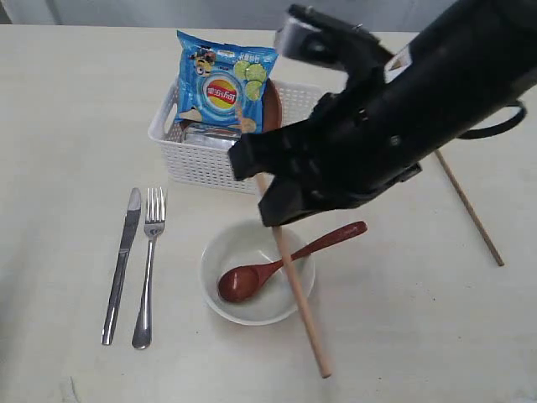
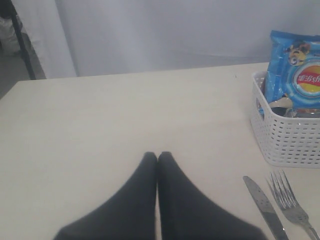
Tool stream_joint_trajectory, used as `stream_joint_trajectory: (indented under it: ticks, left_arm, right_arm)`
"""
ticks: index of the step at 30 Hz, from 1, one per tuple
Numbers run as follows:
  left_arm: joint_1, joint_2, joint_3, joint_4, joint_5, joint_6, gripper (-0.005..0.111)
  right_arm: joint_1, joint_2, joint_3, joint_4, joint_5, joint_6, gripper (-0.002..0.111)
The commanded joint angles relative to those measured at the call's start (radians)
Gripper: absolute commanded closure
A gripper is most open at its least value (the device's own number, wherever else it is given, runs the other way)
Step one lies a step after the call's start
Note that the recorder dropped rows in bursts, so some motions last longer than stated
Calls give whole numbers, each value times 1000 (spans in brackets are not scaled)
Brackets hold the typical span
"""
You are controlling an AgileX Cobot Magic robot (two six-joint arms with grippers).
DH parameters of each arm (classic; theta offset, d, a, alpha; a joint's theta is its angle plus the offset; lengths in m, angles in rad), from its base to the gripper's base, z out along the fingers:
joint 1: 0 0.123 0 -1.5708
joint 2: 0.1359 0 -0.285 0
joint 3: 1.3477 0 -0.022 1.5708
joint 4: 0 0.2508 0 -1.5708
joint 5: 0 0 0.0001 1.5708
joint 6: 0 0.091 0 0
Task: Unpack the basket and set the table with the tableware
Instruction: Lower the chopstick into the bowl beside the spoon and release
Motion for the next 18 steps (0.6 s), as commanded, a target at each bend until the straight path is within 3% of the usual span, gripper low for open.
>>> stream_joint_trajectory:
  ticks: [1,8,18]
  left_arm:
    - [-6,-3,3,-11,-7,0,107]
    - [-6,-3,3,-11,-7,0,107]
    - [-6,-3,3,-11,-7,0,107]
  right_arm:
    - [95,120,0,2,-140,31,109]
    - [78,350,0,2,-211,33,109]
    - [78,405,0,-46,-288,88,109]
